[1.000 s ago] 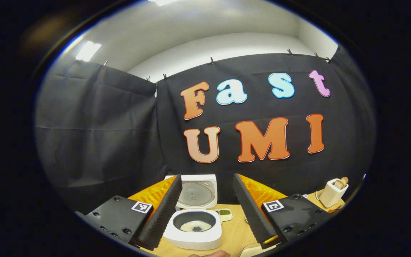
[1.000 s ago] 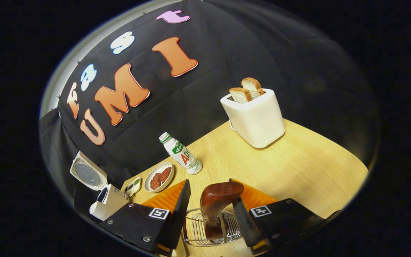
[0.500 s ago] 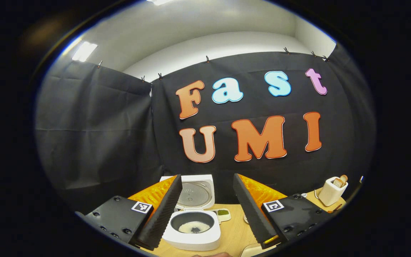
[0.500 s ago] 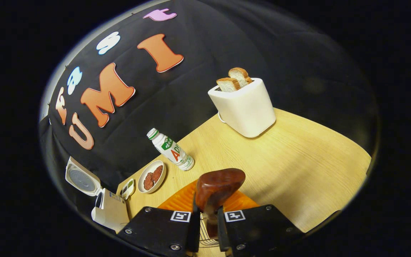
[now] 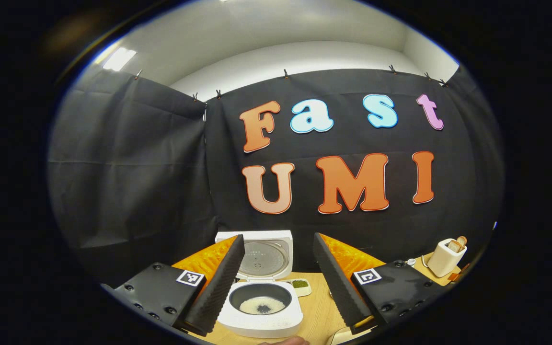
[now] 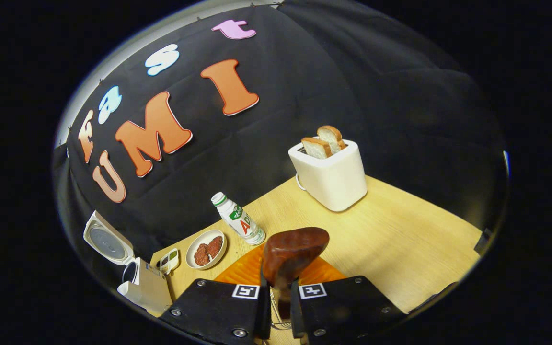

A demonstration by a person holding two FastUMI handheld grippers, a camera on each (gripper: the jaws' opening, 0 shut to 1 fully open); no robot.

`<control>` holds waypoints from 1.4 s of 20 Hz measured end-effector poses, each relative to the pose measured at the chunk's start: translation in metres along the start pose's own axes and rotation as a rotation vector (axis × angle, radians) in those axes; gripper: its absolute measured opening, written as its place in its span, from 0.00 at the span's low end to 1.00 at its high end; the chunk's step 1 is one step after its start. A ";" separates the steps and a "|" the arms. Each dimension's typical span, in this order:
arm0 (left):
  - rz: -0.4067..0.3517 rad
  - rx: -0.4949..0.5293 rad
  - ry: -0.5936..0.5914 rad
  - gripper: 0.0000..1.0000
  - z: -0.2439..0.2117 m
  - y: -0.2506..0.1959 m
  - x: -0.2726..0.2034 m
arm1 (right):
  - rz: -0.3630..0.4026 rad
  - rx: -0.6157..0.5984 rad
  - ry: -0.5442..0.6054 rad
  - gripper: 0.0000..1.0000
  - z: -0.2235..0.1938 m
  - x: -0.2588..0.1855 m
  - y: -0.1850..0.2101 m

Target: Close the left gripper, press the button to open the rice cooker; take a wooden spoon from the chopstick holder with the right hand, scoop a spoonful of rice and pour it into the rice cooker, then put the wooden spoon back into the chopstick holder.

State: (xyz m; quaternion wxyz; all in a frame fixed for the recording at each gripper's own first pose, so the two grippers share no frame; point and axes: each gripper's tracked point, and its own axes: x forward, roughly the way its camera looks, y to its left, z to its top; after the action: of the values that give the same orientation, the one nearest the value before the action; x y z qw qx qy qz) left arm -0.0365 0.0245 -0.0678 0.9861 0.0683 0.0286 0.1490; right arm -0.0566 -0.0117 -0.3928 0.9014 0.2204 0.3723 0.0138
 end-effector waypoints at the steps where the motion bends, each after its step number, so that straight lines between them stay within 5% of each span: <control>1: 0.002 -0.009 0.003 0.94 -0.003 0.005 0.002 | 0.004 -0.013 -0.013 0.16 0.005 -0.007 0.006; 7: -0.028 -0.035 0.022 1.00 -0.017 0.022 0.012 | 0.098 -0.074 -0.033 0.16 0.013 -0.051 0.061; 14: -0.060 -0.036 0.065 1.00 -0.038 0.037 0.018 | 0.212 -0.172 0.015 0.16 -0.026 -0.071 0.129; 20: -0.067 -0.014 0.095 0.99 -0.054 0.052 0.011 | 0.246 -0.354 0.051 0.16 -0.068 -0.071 0.167; 28: -0.015 -0.006 0.130 1.00 -0.069 0.080 0.003 | 0.284 -0.752 -0.053 0.16 -0.109 -0.071 0.199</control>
State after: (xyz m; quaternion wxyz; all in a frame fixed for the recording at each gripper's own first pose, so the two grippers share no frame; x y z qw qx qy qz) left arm -0.0621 0.1097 -0.1248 0.9834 0.0552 0.0927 0.1458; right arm -0.1543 0.1970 -0.3329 0.9176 -0.0752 0.2840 0.2677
